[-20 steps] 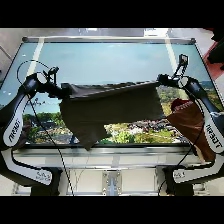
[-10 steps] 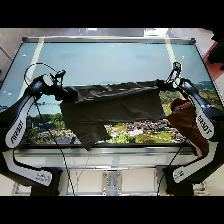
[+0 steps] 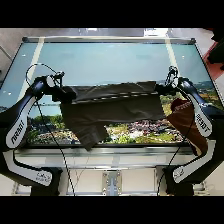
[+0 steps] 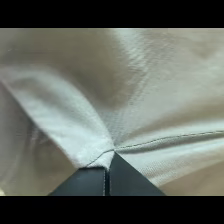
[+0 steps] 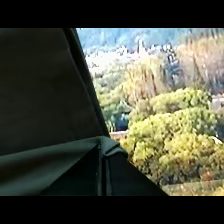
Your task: Fold the shirts.
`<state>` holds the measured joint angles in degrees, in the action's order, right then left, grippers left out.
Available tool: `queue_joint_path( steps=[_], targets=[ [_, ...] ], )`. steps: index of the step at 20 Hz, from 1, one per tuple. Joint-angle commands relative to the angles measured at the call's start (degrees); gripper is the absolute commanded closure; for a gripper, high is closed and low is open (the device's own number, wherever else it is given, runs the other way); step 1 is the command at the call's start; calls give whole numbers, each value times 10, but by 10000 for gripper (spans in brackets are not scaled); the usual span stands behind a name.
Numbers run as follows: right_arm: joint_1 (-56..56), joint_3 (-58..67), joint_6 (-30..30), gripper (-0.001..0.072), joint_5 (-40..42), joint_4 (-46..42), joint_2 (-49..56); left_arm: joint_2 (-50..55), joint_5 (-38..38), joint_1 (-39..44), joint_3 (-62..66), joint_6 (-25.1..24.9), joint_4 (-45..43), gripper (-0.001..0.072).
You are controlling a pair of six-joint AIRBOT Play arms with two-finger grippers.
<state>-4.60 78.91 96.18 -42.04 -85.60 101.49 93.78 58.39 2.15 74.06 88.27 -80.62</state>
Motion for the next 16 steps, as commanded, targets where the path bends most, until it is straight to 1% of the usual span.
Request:
queue_joint_path(
  steps=[1, 2, 3, 4, 5, 7, 9, 12, 13, 14, 16],
  targets=[
    [0, 1, 0, 632, -10, 12, 0, 0, 3, 0, 0, 19, -38, 700],
    [0, 1, 0, 448, -7, 25, -1, 0, 3, 0, 0, 19, -35, 678],
    [0, 1, 0, 358, -4, 41, -3, 0, 4, 0, 0, 19, -30, 531],
    [0, 1, 0, 359, -2, 55, -10, 0, 6, 0, 0, 19, -26, 287],
    [0, 1, 0, 358, -2, 60, -21, 0, 13, 0, 0, 19, -22, 108],
    [0, 1, -2, 358, -3, 58, -57, -8, 29, 0, 2, 19, -21, 101],
    [0, 1, -2, 358, -6, 27, -115, -48, 32, 0, 1, 19, -10, 101],
    [-1, 1, -2, 357, -26, -18, -201, -157, 30, 0, -2, -8, -6, 101],
    [-1, 1, -2, 318, -33, -22, -224, -201, 31, 0, -16, -13, -15, 100],
    [-5, 1, -2, 300, -45, -22, -243, -244, 31, 0, -43, -13, -24, 101],
    [-18, 1, -1, 301, -89, -19, -259, -337, 31, 0, -148, -1, -34, 101]
  ],
)
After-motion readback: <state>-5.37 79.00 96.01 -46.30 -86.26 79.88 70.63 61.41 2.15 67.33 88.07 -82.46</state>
